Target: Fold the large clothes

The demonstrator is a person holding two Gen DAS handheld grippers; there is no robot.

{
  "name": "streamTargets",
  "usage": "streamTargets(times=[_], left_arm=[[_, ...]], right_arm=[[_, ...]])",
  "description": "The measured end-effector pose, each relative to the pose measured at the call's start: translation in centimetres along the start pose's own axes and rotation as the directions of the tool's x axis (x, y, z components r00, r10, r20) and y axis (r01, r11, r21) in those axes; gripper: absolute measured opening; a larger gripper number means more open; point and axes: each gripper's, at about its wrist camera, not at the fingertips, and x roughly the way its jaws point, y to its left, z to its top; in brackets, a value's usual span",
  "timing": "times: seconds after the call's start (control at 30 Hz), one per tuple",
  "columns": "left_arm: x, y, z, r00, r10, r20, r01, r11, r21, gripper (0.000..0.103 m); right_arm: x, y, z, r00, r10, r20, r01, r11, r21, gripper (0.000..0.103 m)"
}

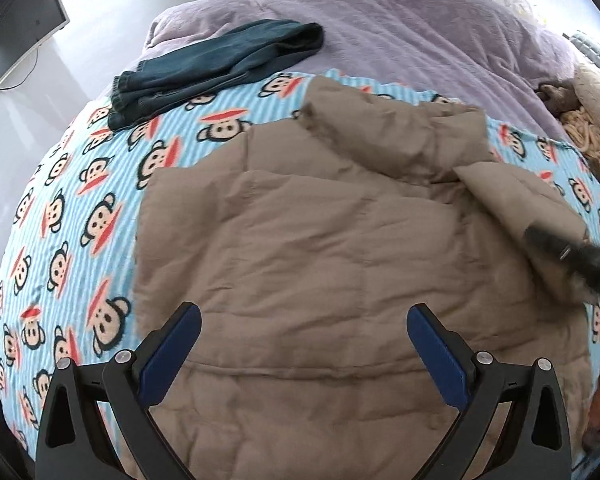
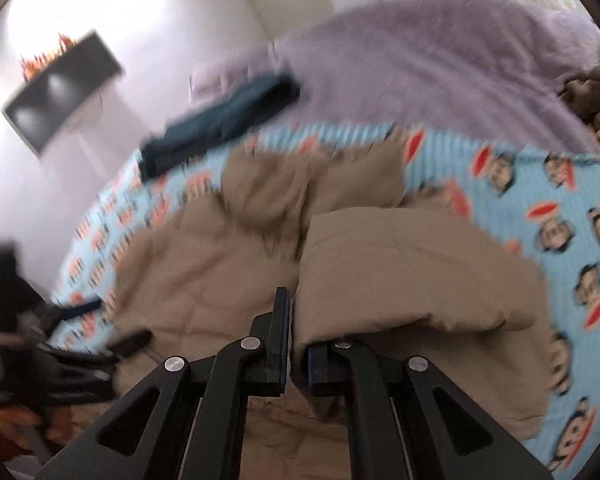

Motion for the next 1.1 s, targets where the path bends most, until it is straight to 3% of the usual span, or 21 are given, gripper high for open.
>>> streamTargets(times=[0.1,0.23,0.27,0.3,0.33,0.37,0.4,0.43,0.5,0.63,0.77,0.83,0.87,0.9,1.1], left_arm=[[1.0,0.5,0.0,1.0,-0.006,-0.001,0.006,1.0,0.004,0.103],[2.2,0.5,-0.1,0.999,-0.036,-0.021,0.036,0.999,-0.007,0.103],[2.3,0.3,-0.2,0.999,-0.042,-0.023,0.041,0.999,-0.005,0.103],[2.6,0.1,-0.3,0.998,-0.049,-0.028,0.049,0.999,0.001,0.103],[2.9,-0.1,-0.4,0.998,-0.054,-0.033,0.054,0.999,0.008,0.103],[3.0,-0.4,-0.6,0.998,-0.055,-0.036,0.056,0.998,0.017,0.103],[3.3,-0.8,-0.7,0.998,-0.057,-0.041,0.058,0.998,0.028,0.103],[3.4,-1.1,-0.9,0.997,-0.06,-0.045,0.062,0.997,0.038,0.103],[3.5,-1.5,-1.0,0.996,-0.07,-0.047,0.072,0.997,0.042,0.103],[3.8,-1.2,-0.7,0.993,-0.103,-0.053,0.104,0.994,0.017,0.103],[4.0,-0.5,0.0,0.991,-0.123,-0.05,0.124,0.992,0.016,0.103],[3.9,0.0,0.3,0.986,-0.162,-0.046,0.162,0.987,0.008,0.103],[3.7,0.4,0.5,0.979,-0.197,-0.042,0.197,0.98,-0.004,0.103],[3.5,0.9,0.6,0.972,-0.232,-0.036,0.232,0.973,-0.02,0.103],[2.6,4.0,1.7,0.91,-0.414,0.005,0.413,0.906,-0.095,0.103]], right_arm=[[2.7,-0.4,-1.4,0.998,-0.02,-0.064,0.022,0.999,0.04,0.007],[3.3,-1.6,-2.9,0.993,-0.046,-0.106,0.055,0.995,0.087,0.011],[3.2,-1.9,-2.9,0.993,-0.041,-0.113,0.053,0.993,0.108,0.02],[3.1,-2.1,-2.9,0.993,-0.026,-0.116,0.04,0.991,0.126,0.039],[2.8,-2.4,-2.9,0.993,0.006,-0.114,0.012,0.988,0.155,0.051],[2.4,-2.5,-2.9,0.994,0.023,-0.108,-0.004,0.985,0.172,0.071],[1.9,-2.6,-2.9,0.994,0.04,-0.098,-0.02,0.98,0.196,0.079],[1.5,-2.7,-2.9,0.995,0.046,-0.093,-0.025,0.977,0.214,0.079],[0.4,-3.5,-3.1,0.995,0.06,-0.074,-0.038,0.961,0.274,0.079],[-2.2,-6.9,-4.0,0.995,0.094,0.01,-0.089,0.888,0.451,0.079],[-2.9,-11.1,-4.3,0.991,0.097,0.09,-0.132,0.776,0.617,0.079],[-2.6,-12.5,-4.0,0.988,0.09,0.129,-0.153,0.729,0.667,0.069],[-2.4,-12.6,-3.8,0.989,0.082,0.127,-0.146,0.728,0.669,0.029],[-2.2,-12.2,-3.3,0.989,0.08,0.125,-0.143,0.741,0.656,0.008],[-1.9,-5.0,0.1,0.981,0.147,0.128,-0.187,0.9,0.393,0.008]])
